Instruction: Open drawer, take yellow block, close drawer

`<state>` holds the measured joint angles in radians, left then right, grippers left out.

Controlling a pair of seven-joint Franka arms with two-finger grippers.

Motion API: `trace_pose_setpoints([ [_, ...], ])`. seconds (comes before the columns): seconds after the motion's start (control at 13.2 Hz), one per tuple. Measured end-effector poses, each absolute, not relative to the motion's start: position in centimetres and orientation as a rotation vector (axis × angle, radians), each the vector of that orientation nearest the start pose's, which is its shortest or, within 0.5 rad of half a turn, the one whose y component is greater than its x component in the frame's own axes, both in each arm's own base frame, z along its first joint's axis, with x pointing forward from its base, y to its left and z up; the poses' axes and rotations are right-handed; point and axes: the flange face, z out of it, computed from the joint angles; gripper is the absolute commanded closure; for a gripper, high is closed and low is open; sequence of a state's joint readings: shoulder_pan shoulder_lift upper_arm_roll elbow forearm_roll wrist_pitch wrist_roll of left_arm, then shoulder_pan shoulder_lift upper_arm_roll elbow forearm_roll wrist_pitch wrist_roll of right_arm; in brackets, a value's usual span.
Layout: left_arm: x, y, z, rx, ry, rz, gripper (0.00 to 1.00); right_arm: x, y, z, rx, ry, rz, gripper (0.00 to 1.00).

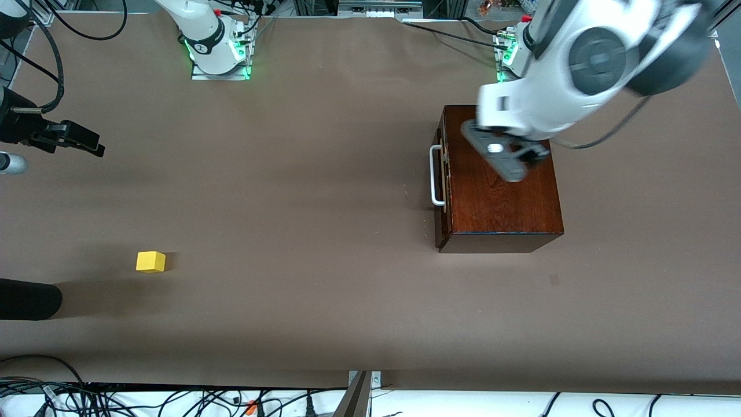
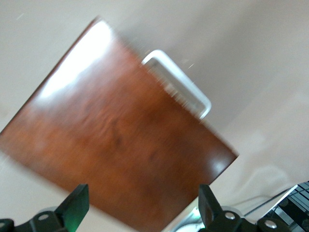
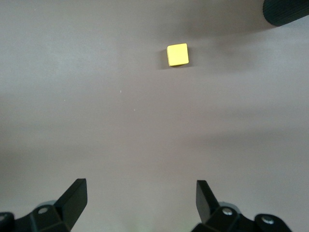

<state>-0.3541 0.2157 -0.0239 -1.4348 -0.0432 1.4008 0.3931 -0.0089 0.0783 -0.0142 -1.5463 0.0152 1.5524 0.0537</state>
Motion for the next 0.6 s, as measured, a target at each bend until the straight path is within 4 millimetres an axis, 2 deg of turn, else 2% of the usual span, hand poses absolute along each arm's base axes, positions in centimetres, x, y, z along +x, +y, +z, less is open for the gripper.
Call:
trace_pose_setpoints([
  [0.3, 56.6, -12.8, 59.4, -3.0, 0.876, 0.3, 0.0, 57.5, -1.2, 59.1, -3.13, 0.121, 0.113, 0.0],
  [0.45, 57.5, -7.4, 60.5, -3.054, 0.712, 0.243, 0.0, 57.4, -1.2, 59.2, -3.134, 0.121, 0.109, 0.0],
  [0.6, 57.7, -4.2, 61.4, -3.107, 0.559, 0.129, 0.0, 57.3, -1.3, 59.4, -3.144, 0.12, 0.103, 0.0],
])
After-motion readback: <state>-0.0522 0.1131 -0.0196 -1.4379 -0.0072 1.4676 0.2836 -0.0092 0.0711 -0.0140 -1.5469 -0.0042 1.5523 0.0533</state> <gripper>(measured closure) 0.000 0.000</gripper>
